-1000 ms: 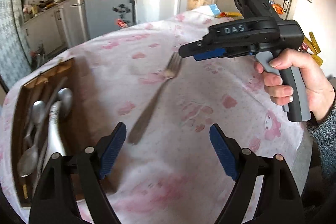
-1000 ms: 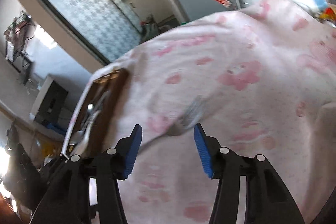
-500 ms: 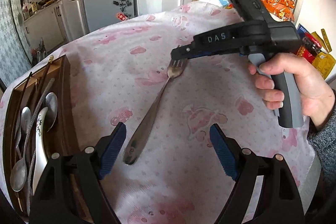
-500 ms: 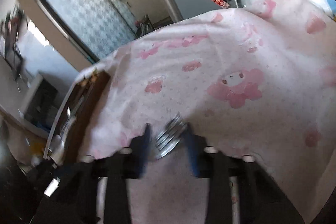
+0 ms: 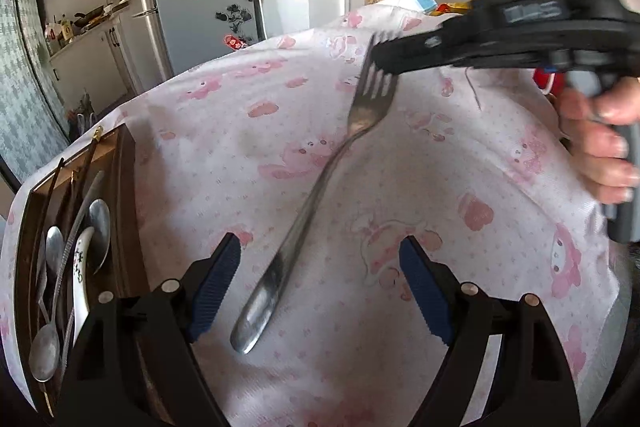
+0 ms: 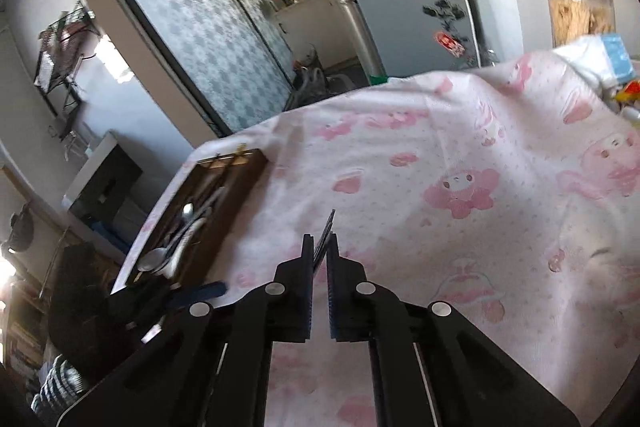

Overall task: Organize utensils
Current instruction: 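Lower the left tool onto the silver fork and grasp its handle, then carry the fork over the wooden tray and lower it in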

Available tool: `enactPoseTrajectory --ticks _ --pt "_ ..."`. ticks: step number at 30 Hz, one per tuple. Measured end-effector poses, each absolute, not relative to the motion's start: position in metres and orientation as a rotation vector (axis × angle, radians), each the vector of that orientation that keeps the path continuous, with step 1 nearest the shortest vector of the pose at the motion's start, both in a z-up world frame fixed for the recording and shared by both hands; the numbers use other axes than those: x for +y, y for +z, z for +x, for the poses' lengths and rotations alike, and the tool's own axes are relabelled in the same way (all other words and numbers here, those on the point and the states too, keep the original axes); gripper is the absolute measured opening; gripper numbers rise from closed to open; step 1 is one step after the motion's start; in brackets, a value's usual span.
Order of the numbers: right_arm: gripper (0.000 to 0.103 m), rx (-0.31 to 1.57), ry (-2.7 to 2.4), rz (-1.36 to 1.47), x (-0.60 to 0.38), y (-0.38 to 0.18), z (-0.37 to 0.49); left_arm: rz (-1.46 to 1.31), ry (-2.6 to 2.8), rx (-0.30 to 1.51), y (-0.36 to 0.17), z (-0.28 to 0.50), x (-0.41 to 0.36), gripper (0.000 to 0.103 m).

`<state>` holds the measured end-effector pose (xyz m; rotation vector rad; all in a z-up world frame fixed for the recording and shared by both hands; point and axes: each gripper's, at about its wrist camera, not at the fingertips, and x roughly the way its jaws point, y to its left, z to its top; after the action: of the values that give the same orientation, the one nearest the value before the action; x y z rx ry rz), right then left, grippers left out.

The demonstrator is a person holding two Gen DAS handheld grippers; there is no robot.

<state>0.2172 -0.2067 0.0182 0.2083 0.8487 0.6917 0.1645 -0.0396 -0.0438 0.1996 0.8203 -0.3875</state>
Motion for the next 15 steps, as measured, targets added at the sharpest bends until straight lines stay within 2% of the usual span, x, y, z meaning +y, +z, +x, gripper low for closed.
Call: enactPoseTrajectory --ticks 1,3,4,5,6,7,15 --pt "0.004 0.846 0.699 0.208 -0.206 0.021 0.215 0.199 -0.382 0.818 -0.043 0.166 -0.040 0.082" --pt "0.004 0.842 0.709 0.206 -0.207 0.029 0.209 0.188 -0.368 0.810 -0.042 0.170 -0.040 0.071" --pt "0.003 0.839 0.710 0.203 -0.206 0.031 0.206 0.177 -0.363 0.810 -0.042 0.172 -0.039 0.058" --pt "0.003 0.837 0.713 0.201 -0.205 0.033 0.204 0.168 -0.358 0.813 -0.042 0.174 -0.038 0.037" --pt "0.003 0.834 0.711 0.200 -0.205 0.035 0.202 0.161 -0.350 0.827 -0.043 0.177 -0.037 0.025" --pt "0.003 0.832 0.710 0.199 -0.205 0.036 0.201 0.159 -0.340 0.828 -0.044 0.179 -0.035 0.021" --pt "0.003 0.815 0.722 0.200 -0.202 0.045 0.196 0.154 -0.361 0.819 -0.034 0.172 -0.033 0.019"
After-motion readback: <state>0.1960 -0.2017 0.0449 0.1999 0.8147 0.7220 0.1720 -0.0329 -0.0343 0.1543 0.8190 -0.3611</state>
